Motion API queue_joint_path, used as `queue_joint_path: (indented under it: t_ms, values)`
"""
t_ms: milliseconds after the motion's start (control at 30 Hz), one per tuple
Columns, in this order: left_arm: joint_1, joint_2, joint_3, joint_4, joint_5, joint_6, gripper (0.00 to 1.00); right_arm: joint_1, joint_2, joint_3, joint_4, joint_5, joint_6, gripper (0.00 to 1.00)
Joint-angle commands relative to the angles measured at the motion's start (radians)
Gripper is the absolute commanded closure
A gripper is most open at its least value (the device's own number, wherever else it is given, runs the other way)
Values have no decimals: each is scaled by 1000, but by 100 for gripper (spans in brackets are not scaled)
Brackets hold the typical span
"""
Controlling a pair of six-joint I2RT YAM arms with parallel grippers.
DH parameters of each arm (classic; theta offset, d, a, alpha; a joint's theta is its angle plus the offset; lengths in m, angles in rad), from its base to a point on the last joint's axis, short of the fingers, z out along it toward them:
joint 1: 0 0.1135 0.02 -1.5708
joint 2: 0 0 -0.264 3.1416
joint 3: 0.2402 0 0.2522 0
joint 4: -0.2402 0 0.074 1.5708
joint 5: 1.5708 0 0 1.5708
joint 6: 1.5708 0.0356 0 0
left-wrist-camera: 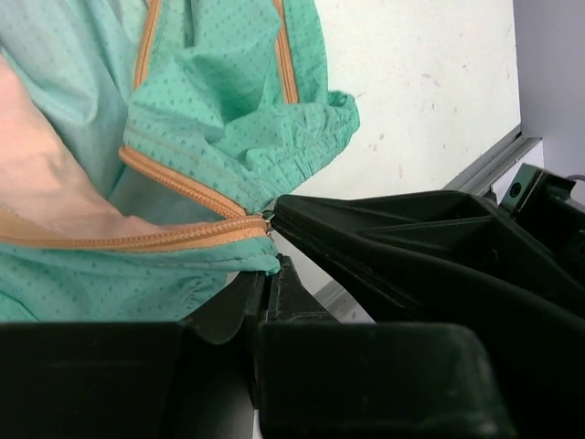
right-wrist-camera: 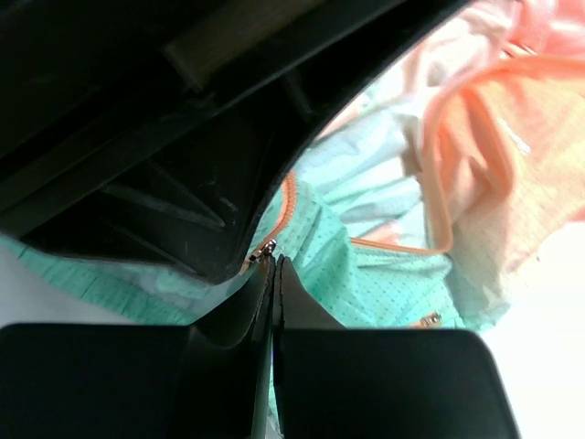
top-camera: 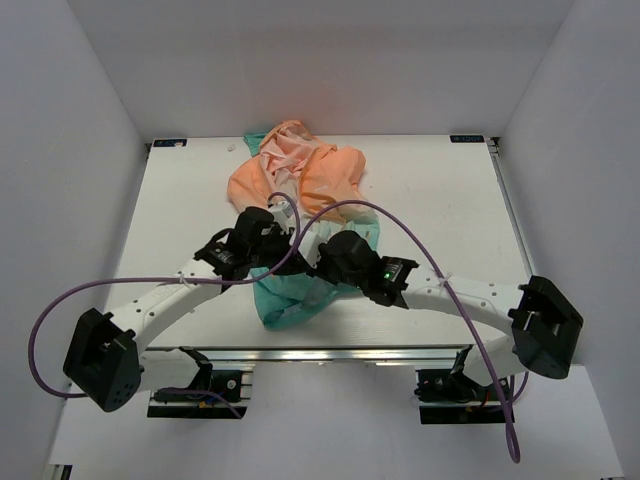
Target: Zip up the jacket
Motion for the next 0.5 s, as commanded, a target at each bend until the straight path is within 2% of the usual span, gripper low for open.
queue_joint_path:
  t_ms: [0, 67, 167, 233, 467]
  values:
    - [-40, -38, -30, -212, 140, -7, 100, -59, -39, 60, 51, 42, -101, 100]
    - [-40, -38, -24, -203, 130, -9, 100, -59, -70, 43, -25, -177, -137, 100]
    - [-38, -38, 4, -215, 110, -6, 100, -59, -79, 50, -160, -321, -93, 100]
    - [-40, -44, 22, -220, 106, 3, 100, -59, -76, 49, -201, -318, -63, 100]
    - [-40, -53, 58, -243, 113, 23, 100, -59, -61, 11, -162, -303, 29, 100]
